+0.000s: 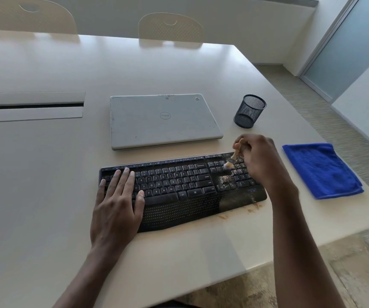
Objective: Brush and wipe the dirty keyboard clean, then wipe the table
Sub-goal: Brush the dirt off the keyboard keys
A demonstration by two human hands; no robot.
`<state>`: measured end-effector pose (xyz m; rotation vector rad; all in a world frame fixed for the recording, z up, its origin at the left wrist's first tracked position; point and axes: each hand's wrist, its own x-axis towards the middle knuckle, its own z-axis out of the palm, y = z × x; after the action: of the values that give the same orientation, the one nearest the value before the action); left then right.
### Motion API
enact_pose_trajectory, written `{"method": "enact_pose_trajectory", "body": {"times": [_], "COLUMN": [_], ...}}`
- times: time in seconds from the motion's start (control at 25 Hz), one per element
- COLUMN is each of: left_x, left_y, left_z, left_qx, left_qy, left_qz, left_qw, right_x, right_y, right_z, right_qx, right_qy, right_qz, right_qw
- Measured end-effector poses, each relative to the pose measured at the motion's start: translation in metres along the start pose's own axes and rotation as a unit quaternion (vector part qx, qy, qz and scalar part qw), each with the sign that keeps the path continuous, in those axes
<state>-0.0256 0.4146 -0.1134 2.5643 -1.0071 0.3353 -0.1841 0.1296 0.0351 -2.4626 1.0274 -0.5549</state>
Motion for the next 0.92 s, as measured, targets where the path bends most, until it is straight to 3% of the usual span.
{"method": "enact_pose_trajectory", "body": {"times": [0.2,0.32,0.44,0.56,0.64,0.76,0.92], "left_x": [0.0,0.0,0.0,0.0,0.0,0.0,0.001], "left_y": [-0.001,0.0,0.0,0.0,-0.001,0.0,0.0], "left_z": [-0.001,-0.001,-0.001,-0.001,-0.001,-0.001,-0.002], "left_qx": [0.002,0.0,0.0,-0.002,-0.001,-0.003,-0.003], "left_qy": [-0.002,-0.003,-0.003,-0.004,-0.005,-0.004,-0.005], "left_qz": [0.004,0.003,0.0,0.002,0.002,0.001,0.001], "left_qw": [1.0,1.0,1.0,1.0,1.0,1.0,1.0], "right_x": [0.005,0.011,0.01,0.008,0.008,0.012,0.013], "right_y": [-0.006,0.008,0.008,-0.006,-0.002,0.013,0.006], "right_z": [0.02,0.022,0.021,0.024,0.028,0.026,0.031], "right_qx": [0.064,0.015,-0.017,0.081,0.071,0.006,0.035], "right_qy": [-0.006,0.056,0.11,0.053,0.034,0.107,0.148], "right_qz": [0.004,0.071,0.069,0.054,0.064,0.085,0.058], "right_qw": [0.998,0.996,0.991,0.994,0.995,0.991,0.987]}}
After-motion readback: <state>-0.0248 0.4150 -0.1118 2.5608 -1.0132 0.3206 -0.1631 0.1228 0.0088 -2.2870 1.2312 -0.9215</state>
